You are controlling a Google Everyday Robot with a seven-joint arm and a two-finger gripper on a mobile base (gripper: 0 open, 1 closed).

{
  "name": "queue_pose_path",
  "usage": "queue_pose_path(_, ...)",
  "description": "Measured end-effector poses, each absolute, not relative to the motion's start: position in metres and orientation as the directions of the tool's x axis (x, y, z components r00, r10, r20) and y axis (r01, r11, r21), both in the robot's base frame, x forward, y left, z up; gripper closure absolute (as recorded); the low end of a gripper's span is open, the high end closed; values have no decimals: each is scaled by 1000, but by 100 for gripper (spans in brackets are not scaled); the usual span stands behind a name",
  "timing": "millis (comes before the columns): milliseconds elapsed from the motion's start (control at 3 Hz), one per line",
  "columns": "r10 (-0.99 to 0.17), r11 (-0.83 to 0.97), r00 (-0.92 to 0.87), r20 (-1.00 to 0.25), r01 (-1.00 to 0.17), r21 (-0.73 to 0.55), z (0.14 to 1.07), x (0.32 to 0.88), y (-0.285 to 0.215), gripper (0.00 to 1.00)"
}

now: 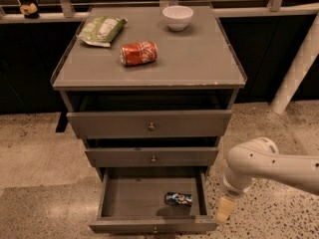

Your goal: Pick redbull can from bottom drawer and place on counter

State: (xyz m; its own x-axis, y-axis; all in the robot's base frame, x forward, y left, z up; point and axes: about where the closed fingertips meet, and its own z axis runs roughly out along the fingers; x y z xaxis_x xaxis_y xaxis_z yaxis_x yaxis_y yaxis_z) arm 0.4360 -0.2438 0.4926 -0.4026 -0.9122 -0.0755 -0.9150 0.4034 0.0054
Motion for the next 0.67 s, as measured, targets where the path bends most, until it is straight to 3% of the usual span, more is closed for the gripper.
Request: queue_pose_path(667,-948,287,-292,-124,-956,55,419,446,-217,0)
